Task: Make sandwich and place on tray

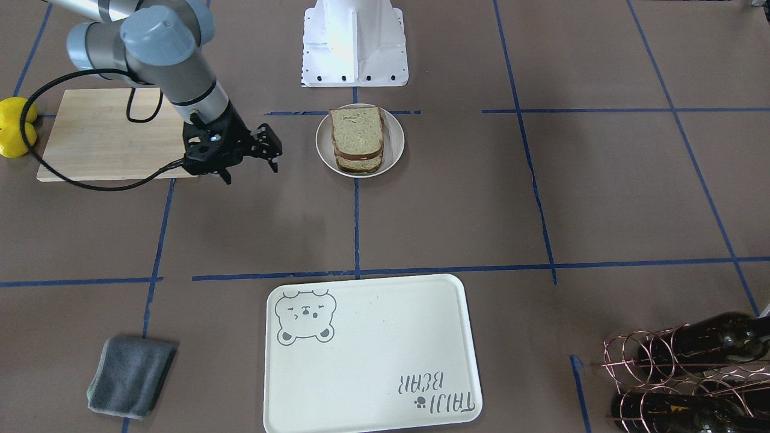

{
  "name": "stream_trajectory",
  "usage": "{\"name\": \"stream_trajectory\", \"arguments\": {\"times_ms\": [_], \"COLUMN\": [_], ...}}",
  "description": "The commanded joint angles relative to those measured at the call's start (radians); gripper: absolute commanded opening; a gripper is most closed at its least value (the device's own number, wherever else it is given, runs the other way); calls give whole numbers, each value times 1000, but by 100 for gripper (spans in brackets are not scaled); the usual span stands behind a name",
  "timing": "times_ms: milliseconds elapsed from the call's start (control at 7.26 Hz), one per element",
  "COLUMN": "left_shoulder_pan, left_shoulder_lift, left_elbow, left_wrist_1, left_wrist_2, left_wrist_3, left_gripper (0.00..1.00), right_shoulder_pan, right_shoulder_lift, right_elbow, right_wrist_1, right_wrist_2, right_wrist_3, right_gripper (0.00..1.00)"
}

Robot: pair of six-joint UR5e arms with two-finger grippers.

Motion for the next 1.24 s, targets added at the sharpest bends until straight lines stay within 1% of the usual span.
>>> {"name": "stream_trajectory", "arguments": {"times_ms": [0, 138, 275, 413, 551, 689, 826, 964, 1102], "left_shoulder_pan": [1, 4, 23, 79, 181, 243, 312, 377, 453], "left_shoulder_lift": [-48, -50, -45, -42, -48, -50, -51, -64, -74], "left_elbow": [-9, -1, -18, -18, -35, -92, -136, -153, -171], "left_wrist_1": [-31, -74, -181, -192, -203, -231, -263, -313, -390], "left_wrist_2": [-3, -24, -74, -102, -101, -93, -89, -83, -45], "left_wrist_3": [8, 11, 2, -2, -113, -277, -438, -584, -749], "left_gripper": [100, 100, 100, 100, 100, 100, 100, 100, 100], "right_shoulder_pan": [218, 350, 453, 522, 603, 682, 740, 794, 814], "right_shoulder_lift": [-119, -202, -289, -366, -433, -498, -544, -543, -545], "right_elbow": [-6, -9, -6, -1, -6, -6, -6, -1, -6], "right_wrist_1": [-42, -44, -59, -76, -78, -78, -82, -160, -199], "right_wrist_2": [143, 227, 263, 265, 286, 318, 335, 341, 347], "right_wrist_3": [-390, -579, -748, -859, -941, -990, -995, -1000, -1053], "right_gripper": [100, 100, 100, 100, 100, 100, 100, 100, 100]}}
